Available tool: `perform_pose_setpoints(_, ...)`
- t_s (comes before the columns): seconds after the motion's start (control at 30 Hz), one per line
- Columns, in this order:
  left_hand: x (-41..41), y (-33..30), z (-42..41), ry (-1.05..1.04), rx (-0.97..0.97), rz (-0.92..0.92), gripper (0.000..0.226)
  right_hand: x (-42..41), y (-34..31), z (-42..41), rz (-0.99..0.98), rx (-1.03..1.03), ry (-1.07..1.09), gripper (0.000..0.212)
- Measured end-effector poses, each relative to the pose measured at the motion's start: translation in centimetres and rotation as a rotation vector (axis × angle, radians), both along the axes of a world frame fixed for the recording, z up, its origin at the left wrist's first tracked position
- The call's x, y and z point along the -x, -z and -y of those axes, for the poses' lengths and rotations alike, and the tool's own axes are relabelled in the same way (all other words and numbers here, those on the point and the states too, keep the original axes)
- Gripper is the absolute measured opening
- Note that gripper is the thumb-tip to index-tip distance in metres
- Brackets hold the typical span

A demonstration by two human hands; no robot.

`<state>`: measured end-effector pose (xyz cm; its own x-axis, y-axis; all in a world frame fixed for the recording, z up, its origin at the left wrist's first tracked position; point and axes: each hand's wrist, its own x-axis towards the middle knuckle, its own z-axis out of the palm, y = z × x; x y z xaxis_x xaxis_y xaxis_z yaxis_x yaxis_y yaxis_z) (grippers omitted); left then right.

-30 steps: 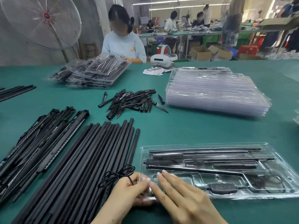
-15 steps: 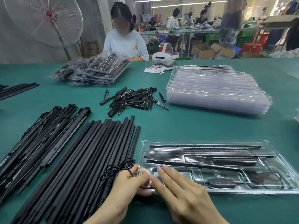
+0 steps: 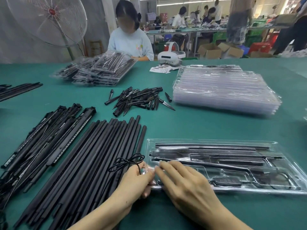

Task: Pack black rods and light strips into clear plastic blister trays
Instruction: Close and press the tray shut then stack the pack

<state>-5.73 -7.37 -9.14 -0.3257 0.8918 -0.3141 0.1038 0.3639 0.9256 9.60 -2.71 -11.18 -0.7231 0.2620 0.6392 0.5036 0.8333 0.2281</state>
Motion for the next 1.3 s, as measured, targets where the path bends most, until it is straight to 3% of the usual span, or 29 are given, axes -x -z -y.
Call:
perform_pose_setpoints(0.23, 0.0, -0.9, 0.0, -0.020, 0.024, 0.170, 0.027, 1.7, -0.9, -0.2, 0.023, -0.145, 0.022, 0.020)
perform_pose_setpoints(0.4, 0.2, -0.6, 0.9, 0.007, -0.010, 0.213, 0.026, 1.5, -0.1, 0.0, -0.001, -0.067, 0.015, 0.011)
perform_pose_setpoints(0.67, 0.0, -0.5, 0.8, -0.048, -0.057, 0.263, 0.009, 1.8, -0.5, 0.3, -0.003, -0.029, 0.060, 0.016)
perform_pose_setpoints(0.83, 0.1, -0.3, 0.4, -0.109, -0.037, 0.340, 0.010, 0.2, -1.6, -0.7, 0.077, 0.188, -0.101, 0.053)
perform_pose_setpoints(0.93, 0.2, -0.3, 0.0, -0.131, -0.058, 0.357, 0.010, -3.9, -2.2, -2.1, 0.135, 0.192, -0.048, 0.074)
perform_pose_setpoints(1.0, 0.4, -0.4, -0.2, -0.154, -0.055, 0.398, 0.010, -7.4, -2.2, -3.0, 0.120, 0.182, 0.049, 0.071)
perform_pose_setpoints(1.13, 0.7, -1.0, -0.8, -0.144, -0.010, 0.533, 0.002, -13.0, -1.7, -4.4, 0.049, 0.028, 0.204, 0.039)
perform_pose_setpoints(1.3, -1.3, -1.8, -0.4, -0.323, -0.020, 0.806, 0.019, -13.0, -0.9, -4.6, 0.051, -0.105, 0.172, 0.027)
